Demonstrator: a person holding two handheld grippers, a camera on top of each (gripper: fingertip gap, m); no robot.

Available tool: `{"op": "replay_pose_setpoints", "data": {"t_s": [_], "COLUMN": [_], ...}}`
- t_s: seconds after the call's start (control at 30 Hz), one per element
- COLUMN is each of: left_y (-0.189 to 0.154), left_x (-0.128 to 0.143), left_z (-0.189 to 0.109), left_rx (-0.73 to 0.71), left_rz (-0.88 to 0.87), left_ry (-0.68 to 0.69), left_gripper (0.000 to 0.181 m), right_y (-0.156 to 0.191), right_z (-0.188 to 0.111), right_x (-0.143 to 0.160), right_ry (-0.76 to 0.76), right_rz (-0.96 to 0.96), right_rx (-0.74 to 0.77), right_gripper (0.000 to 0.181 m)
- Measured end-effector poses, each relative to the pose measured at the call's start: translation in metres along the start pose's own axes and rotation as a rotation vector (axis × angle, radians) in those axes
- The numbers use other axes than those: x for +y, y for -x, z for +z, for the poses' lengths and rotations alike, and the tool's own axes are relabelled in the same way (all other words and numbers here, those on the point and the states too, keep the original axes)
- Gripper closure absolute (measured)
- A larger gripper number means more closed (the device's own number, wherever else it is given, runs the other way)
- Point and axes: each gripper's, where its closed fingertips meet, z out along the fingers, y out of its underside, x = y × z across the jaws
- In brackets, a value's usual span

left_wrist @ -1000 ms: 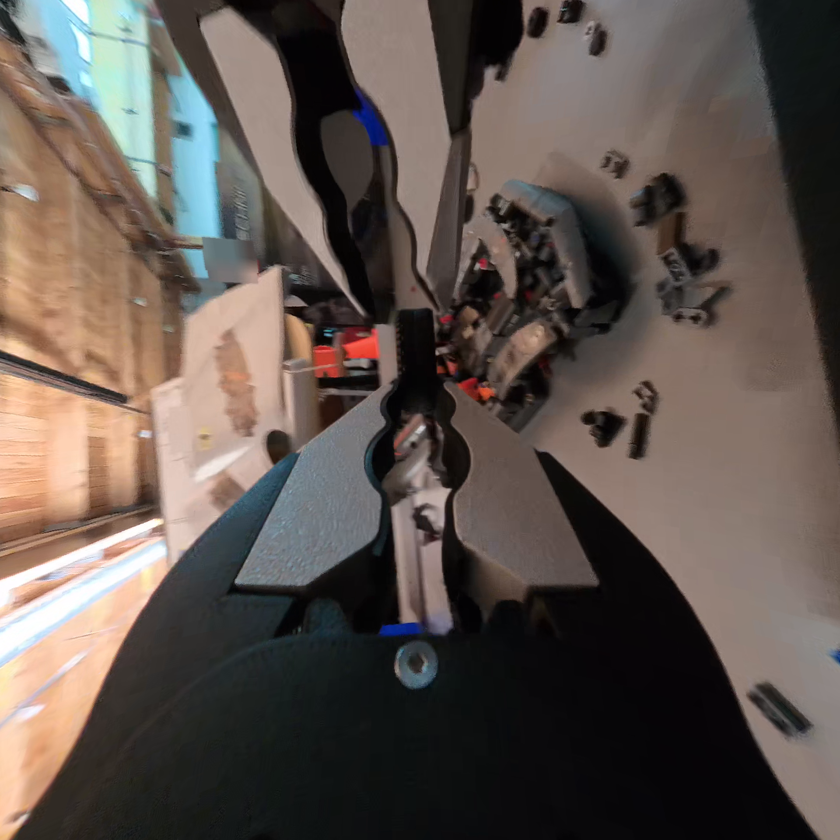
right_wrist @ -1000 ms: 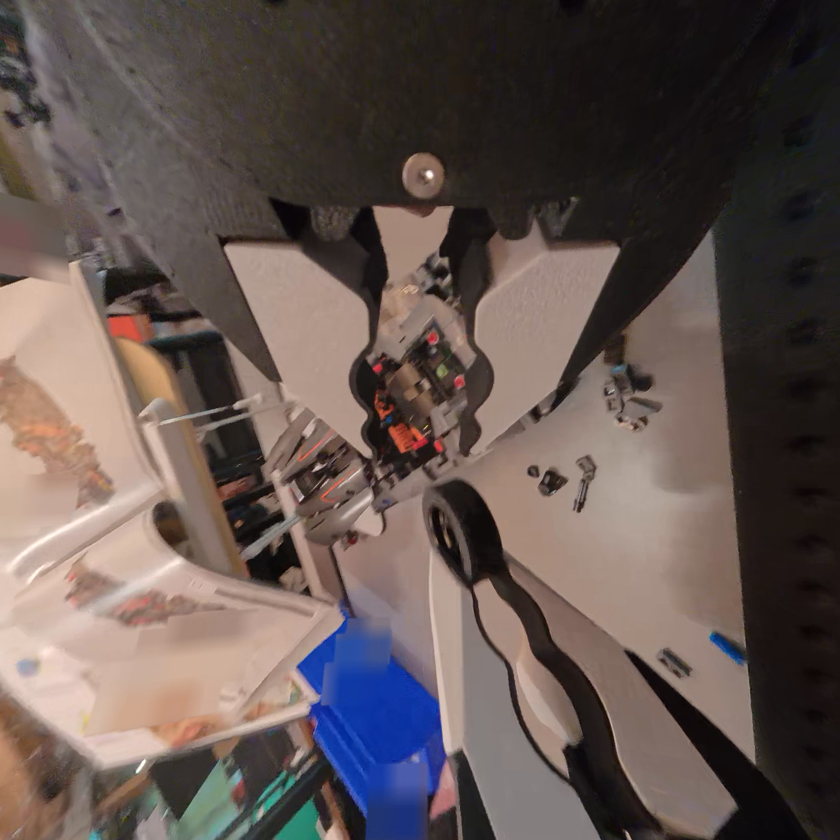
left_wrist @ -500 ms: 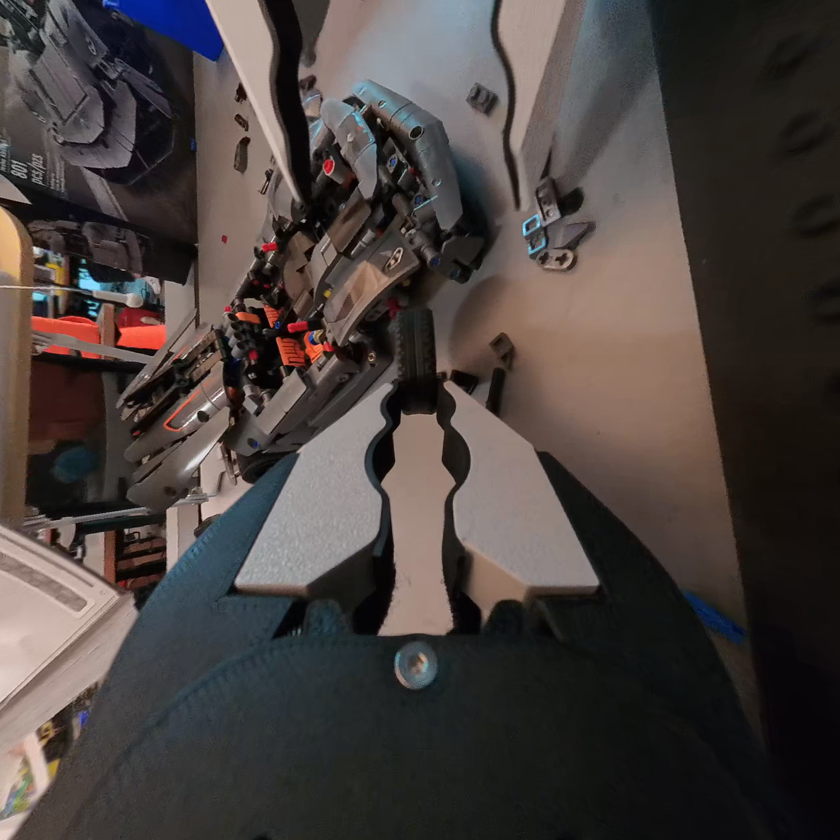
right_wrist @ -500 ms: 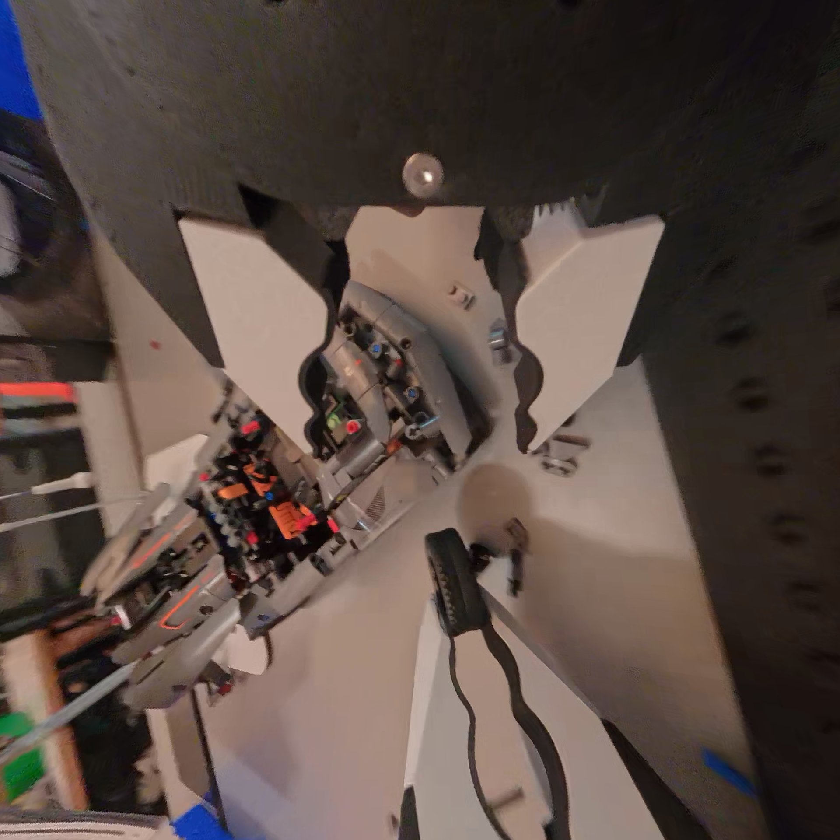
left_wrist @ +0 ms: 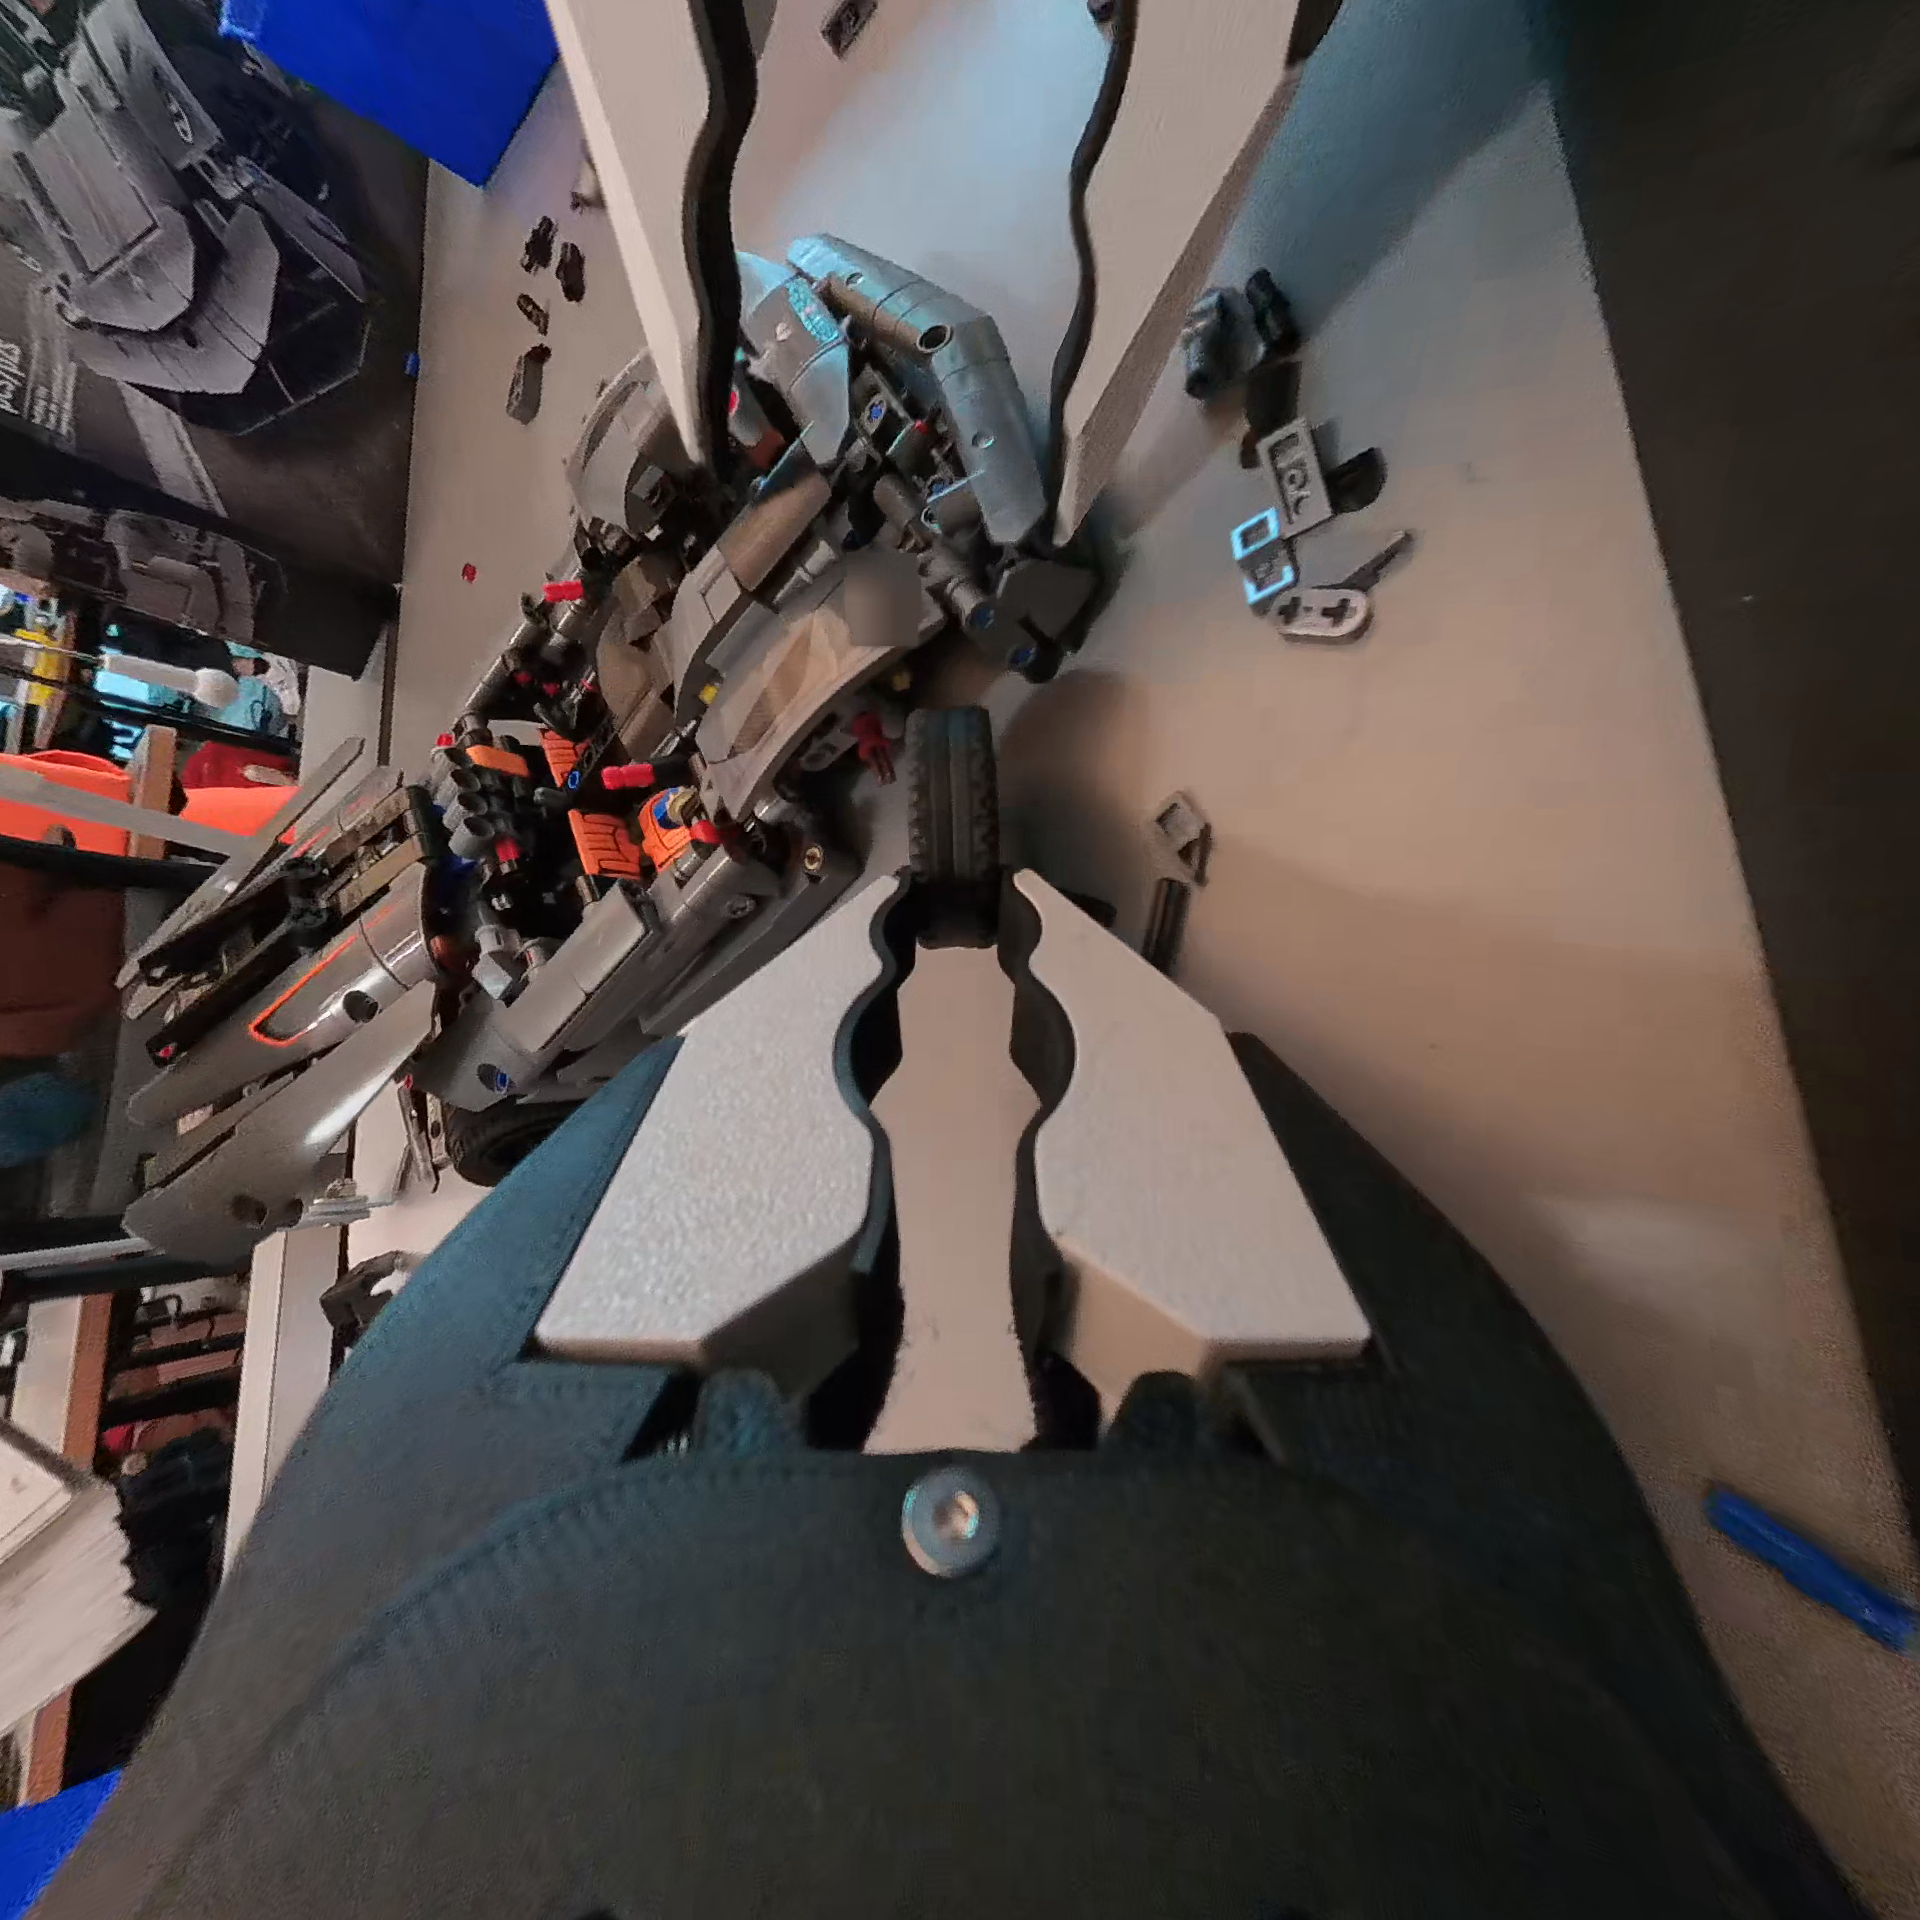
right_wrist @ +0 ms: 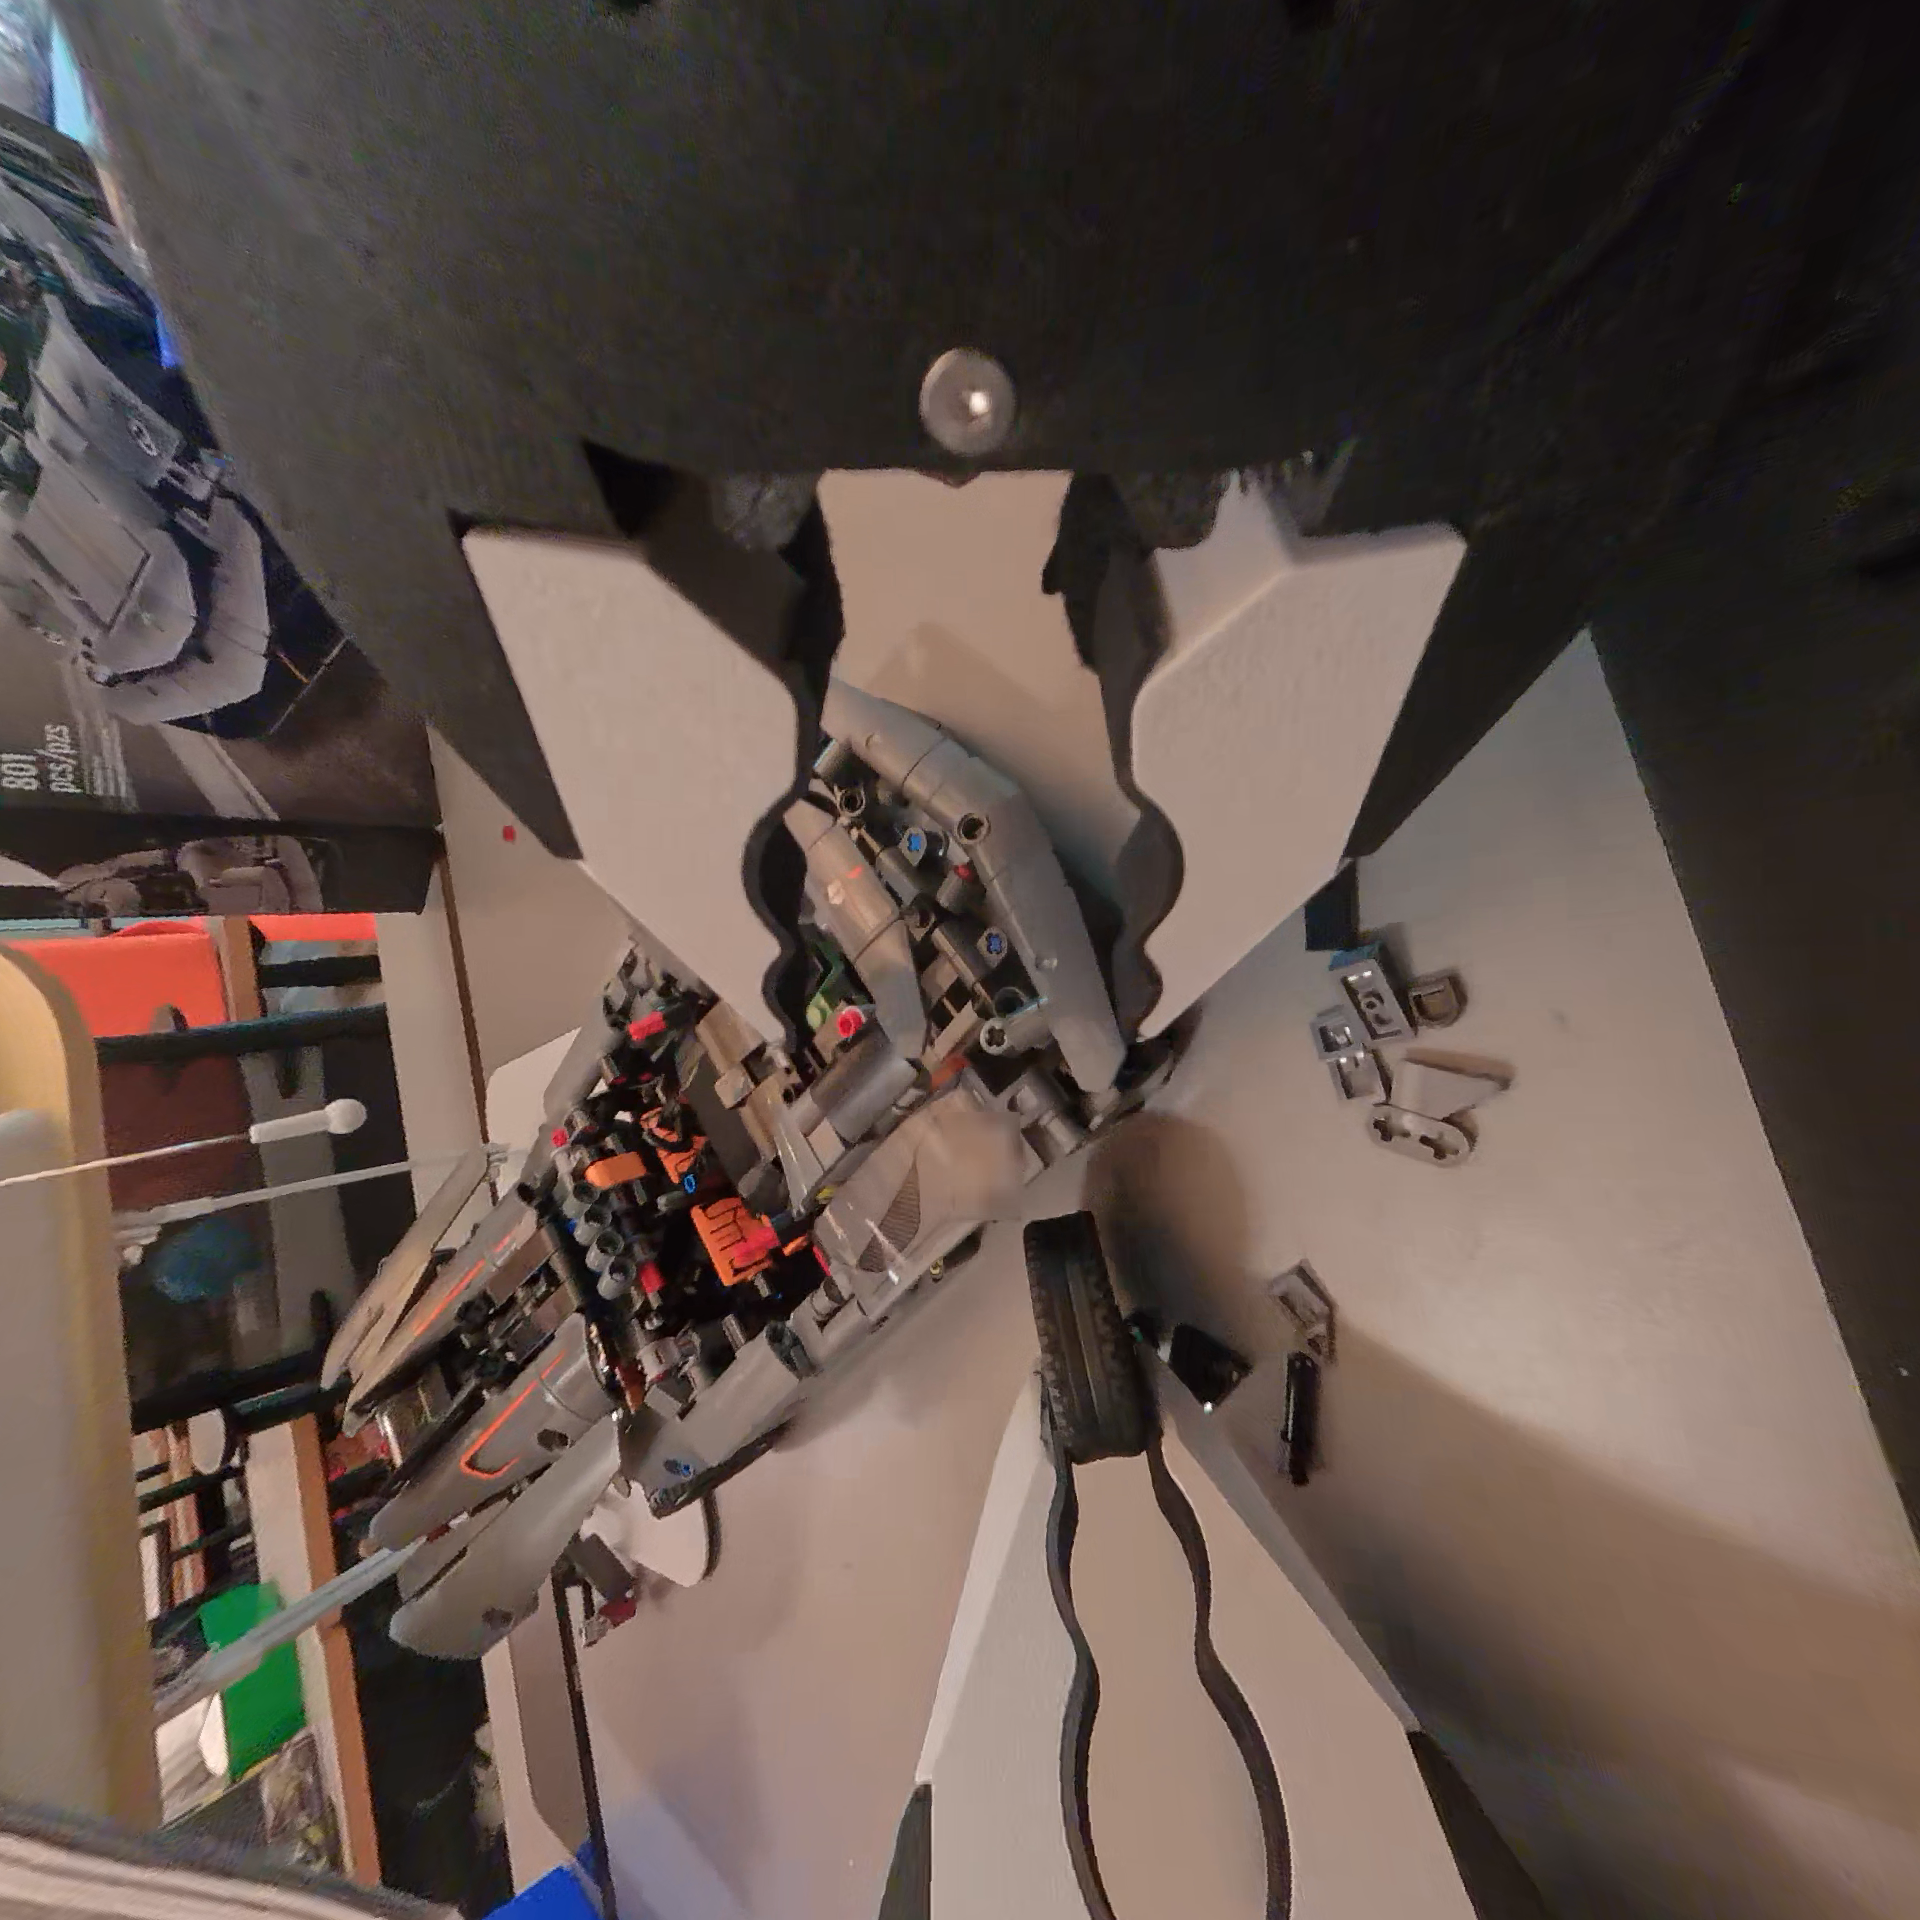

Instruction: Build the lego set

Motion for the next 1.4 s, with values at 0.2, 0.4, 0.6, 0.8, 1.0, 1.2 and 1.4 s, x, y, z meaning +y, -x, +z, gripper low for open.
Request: {"op": "replay_pose_setpoints", "data": {"t_s": [0.2, 0.4, 0.6, 0.8, 1.0, 1.2, 1.4], "left_y": [0.001, 0.009, 0.012, 0.016, 0.023, 0.027, 0.034], "left_x": [-0.002, 0.0, -0.004, 0.0, 0.007, 0.013, 0.024], "left_z": [0.008, 0.014, 0.02, 0.024, 0.033, 0.037, 0.03], "left_rx": [0.084, 0.106, 0.165, 0.308, 0.36, 0.304, 0.21], "left_rz": [-0.052, -0.094, -0.133, -0.246, -0.326, -0.345, -0.378], "left_ry": [-0.031, -0.036, -0.077, -0.106, -0.077, -0.043, 0.006], "left_gripper": [0.169, 0.169, 0.169, 0.169, 0.158, 0.155, 0.137], "right_y": [-0.005, -0.018, -0.033, -0.032, -0.032, -0.036, -0.036], "right_z": [0.0, -0.001, -0.001, -0.007, -0.008, -0.001, 0.002], "right_x": [0.012, 0.034, 0.053, 0.037, 0.01, -0.003, -0.001], "right_ry": [0.031, 0.068, 0.08, 0.015, -0.055, -0.075, -0.059], "right_rz": [0.041, 0.076, 0.12, 0.137, 0.162, 0.182, 0.207], "right_rx": [0.005, 0.022, 0.014, -0.038, -0.083, -0.112, -0.131], "right_gripper": [0.121, 0.122, 0.125, 0.129, 0.131, 0.13, 0.131]}}
